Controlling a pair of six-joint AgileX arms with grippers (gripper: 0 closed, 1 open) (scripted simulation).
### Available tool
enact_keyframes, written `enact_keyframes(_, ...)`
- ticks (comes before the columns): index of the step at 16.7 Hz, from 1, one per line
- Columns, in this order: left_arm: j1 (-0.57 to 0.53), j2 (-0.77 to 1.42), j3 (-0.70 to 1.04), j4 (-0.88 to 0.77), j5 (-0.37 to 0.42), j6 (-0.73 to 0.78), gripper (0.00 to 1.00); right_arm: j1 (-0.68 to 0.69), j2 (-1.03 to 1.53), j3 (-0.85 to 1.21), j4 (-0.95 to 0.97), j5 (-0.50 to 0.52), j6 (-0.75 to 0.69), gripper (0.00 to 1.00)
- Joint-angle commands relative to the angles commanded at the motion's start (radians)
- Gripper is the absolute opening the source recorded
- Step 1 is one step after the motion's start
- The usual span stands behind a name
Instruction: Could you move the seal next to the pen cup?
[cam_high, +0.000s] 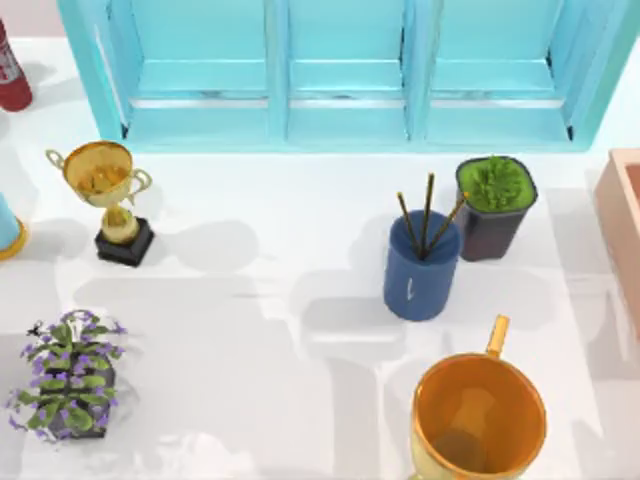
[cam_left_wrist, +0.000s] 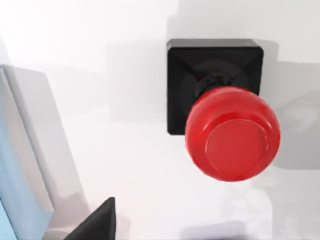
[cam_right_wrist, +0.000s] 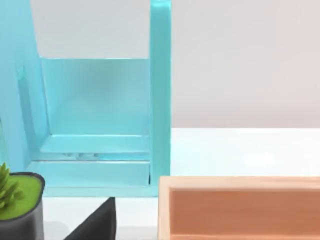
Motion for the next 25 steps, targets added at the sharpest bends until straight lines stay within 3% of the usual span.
enact_keyframes(4,0.003,0.018,-0.062,0.072,0.0,-0.001,1.0,0.0,0.0,0.0,0.0,0.0,0.0,1.0)
enact_keyframes(10,0.008,0.084,-0.261,0.35,0.0,0.005,1.0,0.0,0.0,0.0,0.0,0.0,0.0,1.0)
enact_keyframes(16,0.009,0.096,-0.295,0.388,0.0,0.006,1.0,0.0,0.0,0.0,0.0,0.0,0.0,1.0)
enact_keyframes(25,0.009,0.096,-0.295,0.388,0.0,0.006,0.32,0.0,0.0,0.0,0.0,0.0,0.0,1.0)
